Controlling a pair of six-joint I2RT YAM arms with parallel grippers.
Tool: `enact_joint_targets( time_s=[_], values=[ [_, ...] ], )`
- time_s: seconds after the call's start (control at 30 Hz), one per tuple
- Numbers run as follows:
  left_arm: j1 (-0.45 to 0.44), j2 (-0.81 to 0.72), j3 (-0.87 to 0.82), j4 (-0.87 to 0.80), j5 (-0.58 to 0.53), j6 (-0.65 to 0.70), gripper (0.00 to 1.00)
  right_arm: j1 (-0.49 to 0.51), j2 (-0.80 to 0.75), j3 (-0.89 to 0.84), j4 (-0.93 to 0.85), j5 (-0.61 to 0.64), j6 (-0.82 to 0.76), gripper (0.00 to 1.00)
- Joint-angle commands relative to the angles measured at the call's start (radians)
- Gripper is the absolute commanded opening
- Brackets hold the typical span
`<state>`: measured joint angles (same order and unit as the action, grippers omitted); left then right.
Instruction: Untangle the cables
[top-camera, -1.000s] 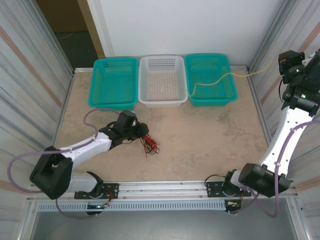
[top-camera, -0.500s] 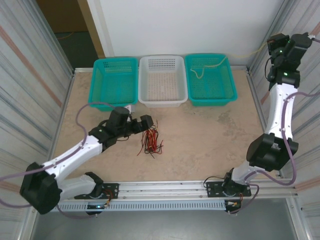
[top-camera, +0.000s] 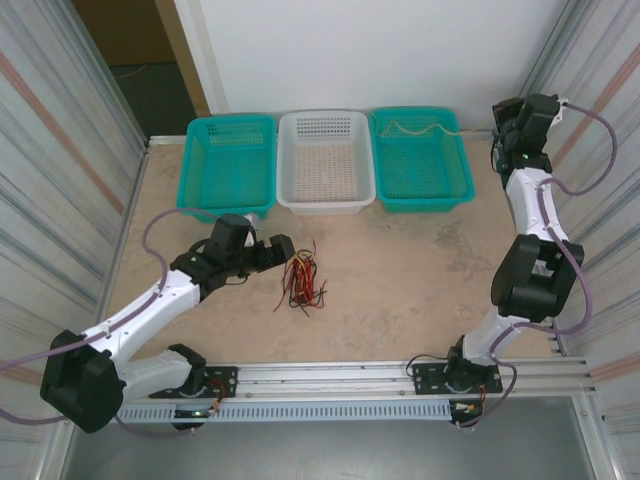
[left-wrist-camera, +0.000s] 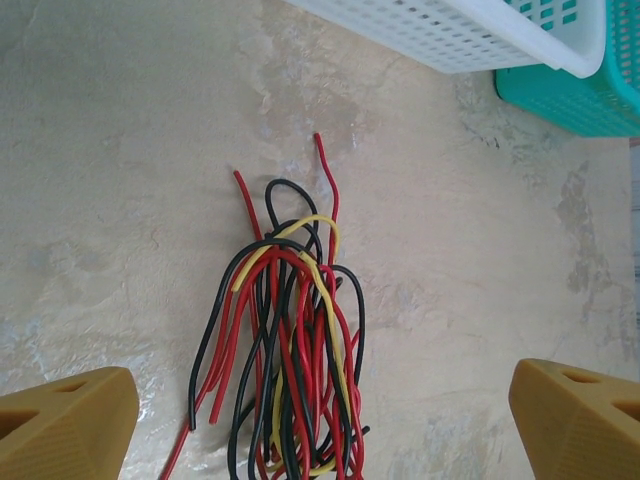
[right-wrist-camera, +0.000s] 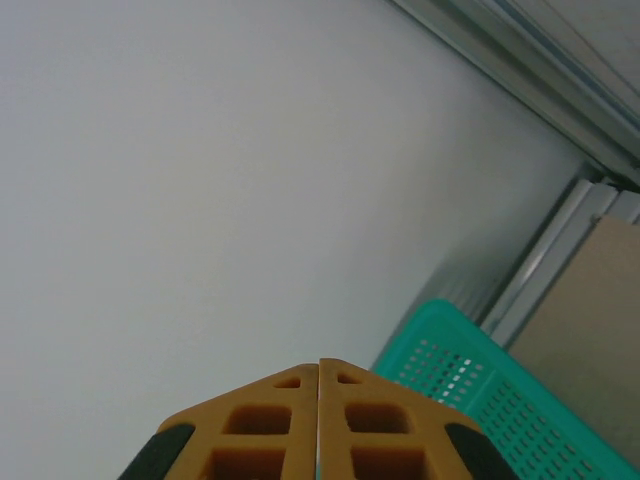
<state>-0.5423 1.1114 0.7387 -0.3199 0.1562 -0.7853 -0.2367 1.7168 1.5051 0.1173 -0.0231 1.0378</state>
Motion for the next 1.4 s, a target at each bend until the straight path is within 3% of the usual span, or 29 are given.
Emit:
enact_joint_targets(
  time_s=[0.0,0.27,0.4,0.53,0.7,0.8,0.87,1.07,1.17,1.3,1.37],
  values=[
    [0.013,-0.028,0.041,-0.044,-0.013,0.008,0.98,-0.024,-0.037,-0.051,0.062,-0.031,-0.036,0.27],
    [0.016,-0.069,0.054,-0.049,-0.019,-0.002,0.97,-0.071,-0.249,-0.177,-0.228,-0.121,-0.160,0.51],
    [0.017,-0.101,0.068,-0.105,-0.062,0.002,0.98,-0.107,-0.378,-0.212,-0.386,-0.158,-0.226,0.55],
    [0.023,-0.120,0.108,-0.220,-0.137,0.017,0.99,-0.130,-0.473,-0.158,-0.607,-0.169,-0.333,0.75],
    [0.036,-0.149,0.115,-0.229,-0.091,0.006,0.99,-0.092,-0.607,-0.146,-0.808,-0.220,-0.426,0.74],
    [0.036,-0.143,0.112,-0.219,-0.027,0.001,0.97,0.071,-0.675,-0.184,-0.930,-0.186,-0.467,0.71],
    [0.036,-0.145,0.090,-0.200,0.013,-0.009,0.93,0.231,-0.722,-0.269,-0.950,-0.174,-0.442,0.69],
    [0.036,-0.148,0.006,-0.192,0.060,-0.037,0.83,0.770,-0.765,-0.567,-0.800,-0.036,-0.223,0.67],
    [0.038,-0.148,-0.030,-0.207,0.066,-0.052,0.78,0.971,-0.634,-0.587,-0.713,0.039,-0.185,0.68],
    [0.055,-0.135,-0.056,-0.228,0.059,-0.058,0.73,1.078,-0.372,-0.475,-0.609,-0.049,-0.259,0.67],
    [0.073,-0.128,-0.064,-0.222,0.074,-0.068,0.71,1.102,-0.216,-0.357,-0.641,-0.079,-0.329,0.63]
  ],
)
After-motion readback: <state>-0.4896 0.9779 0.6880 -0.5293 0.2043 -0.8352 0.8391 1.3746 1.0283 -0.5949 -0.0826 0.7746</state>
